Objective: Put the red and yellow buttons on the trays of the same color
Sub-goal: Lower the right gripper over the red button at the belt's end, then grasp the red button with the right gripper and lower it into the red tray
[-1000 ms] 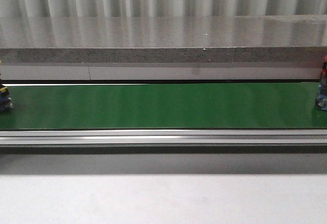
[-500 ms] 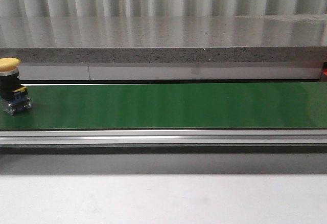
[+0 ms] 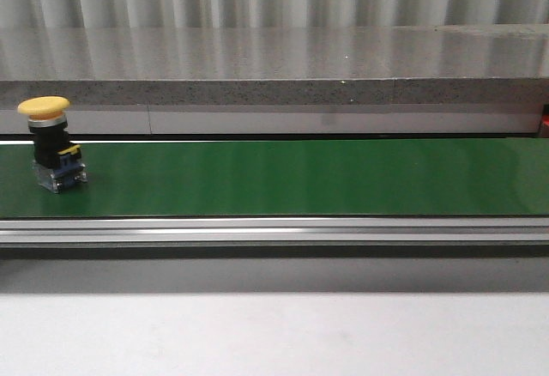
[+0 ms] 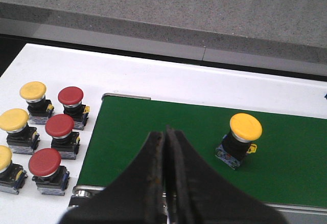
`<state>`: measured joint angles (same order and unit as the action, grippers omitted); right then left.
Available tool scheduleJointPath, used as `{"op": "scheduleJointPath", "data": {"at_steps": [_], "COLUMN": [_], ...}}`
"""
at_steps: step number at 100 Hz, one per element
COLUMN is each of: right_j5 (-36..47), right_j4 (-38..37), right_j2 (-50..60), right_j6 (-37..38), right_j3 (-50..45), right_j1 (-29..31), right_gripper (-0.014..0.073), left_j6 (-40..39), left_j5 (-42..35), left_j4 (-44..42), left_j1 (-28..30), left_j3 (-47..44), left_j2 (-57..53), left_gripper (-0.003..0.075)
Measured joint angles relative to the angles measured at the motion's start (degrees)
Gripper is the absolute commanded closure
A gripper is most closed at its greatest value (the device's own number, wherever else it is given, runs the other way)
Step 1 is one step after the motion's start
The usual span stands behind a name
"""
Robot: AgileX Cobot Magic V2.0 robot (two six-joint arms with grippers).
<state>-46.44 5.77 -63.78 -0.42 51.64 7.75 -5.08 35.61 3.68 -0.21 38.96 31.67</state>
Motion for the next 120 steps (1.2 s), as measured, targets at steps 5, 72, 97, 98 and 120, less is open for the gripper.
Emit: {"op": "scheduleJointPath", "data": {"at_steps": [5,72,97,98,120], "right_j5": [0.42,3.83,4.22,4.31,5.38], "right_j4": [-0.02,-0.56,-0.46,-0.46,-0.46], "right_j2": [-2.63,-22.91,-27.24,-27.79,-37.66], "right_j6": [0.0,-2.66,-2.66,-2.66,-2.66], "right_j3": [1.07,12.33,22.83,23.45,30.51], "right_j1": [1.15,6.2,13.47,13.65,16.34], "right_gripper": [-0.0038,0.0411,0.0411,0.0411,0.0411], "left_j6": [0.0,0.1,0.1,0.1,0.1], "left_j5": [0.0,-0.36,-0.36,-0.36,-0.36], "left_j4": [0.0,0.01,0.01,0.01,0.01], "left_j1": [0.0,0.0,0.0,0.0,0.0], "left_j3": [0.0,0.0,0.0,0.0,0.0], "left_j2": [0.0,0.0,0.0,0.0,0.0], "left_gripper": [0.074,0.074,0.074,0.074,0.074]}}
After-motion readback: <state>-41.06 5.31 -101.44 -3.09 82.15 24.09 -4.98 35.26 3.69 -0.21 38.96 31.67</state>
